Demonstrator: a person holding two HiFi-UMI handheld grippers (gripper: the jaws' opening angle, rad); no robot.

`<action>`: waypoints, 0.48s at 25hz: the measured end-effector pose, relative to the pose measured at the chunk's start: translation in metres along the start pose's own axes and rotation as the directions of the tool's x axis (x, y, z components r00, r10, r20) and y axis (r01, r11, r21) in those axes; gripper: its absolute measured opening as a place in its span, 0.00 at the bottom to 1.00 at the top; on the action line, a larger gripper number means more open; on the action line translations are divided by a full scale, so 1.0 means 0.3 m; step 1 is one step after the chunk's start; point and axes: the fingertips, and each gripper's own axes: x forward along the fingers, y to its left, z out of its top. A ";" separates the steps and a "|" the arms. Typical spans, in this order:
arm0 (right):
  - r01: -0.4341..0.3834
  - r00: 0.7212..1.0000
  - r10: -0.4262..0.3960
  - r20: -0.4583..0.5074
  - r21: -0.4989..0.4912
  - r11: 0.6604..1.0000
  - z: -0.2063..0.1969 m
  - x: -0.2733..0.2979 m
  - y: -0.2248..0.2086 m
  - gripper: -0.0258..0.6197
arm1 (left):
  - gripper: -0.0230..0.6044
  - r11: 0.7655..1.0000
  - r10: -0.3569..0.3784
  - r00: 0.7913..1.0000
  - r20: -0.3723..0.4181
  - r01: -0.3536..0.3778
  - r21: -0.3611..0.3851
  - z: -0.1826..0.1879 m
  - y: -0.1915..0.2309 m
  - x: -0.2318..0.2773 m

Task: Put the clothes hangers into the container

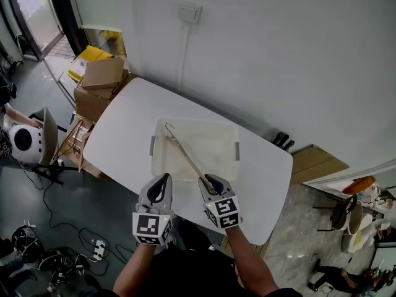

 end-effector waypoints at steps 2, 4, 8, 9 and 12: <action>-0.001 1.000 0.001 0.003 0.000 1.000 -0.001 -0.002 0.000 0.18 | 0.05 1.000 0.000 1.000 0.001 0.000 0.000 -0.002 -0.002 0.000; -0.005 1.000 0.005 0.002 0.000 1.000 -0.004 -0.002 0.002 0.19 | 0.05 1.000 -0.002 1.000 0.000 0.002 0.000 -0.005 -0.003 0.000; -0.008 1.000 0.008 0.000 0.004 1.000 0.000 -0.001 0.002 0.20 | 0.05 1.000 -0.002 1.000 -0.001 0.002 0.002 0.000 -0.002 0.000; -0.008 1.000 0.008 0.002 0.006 1.000 0.003 -0.002 0.002 0.20 | 0.05 1.000 -0.003 1.000 0.000 0.003 0.003 0.002 -0.002 0.000; -0.008 1.000 0.008 0.003 0.005 1.000 0.002 -0.007 0.008 0.20 | 0.05 1.000 -0.003 1.000 0.000 0.003 0.004 0.003 -0.003 -0.007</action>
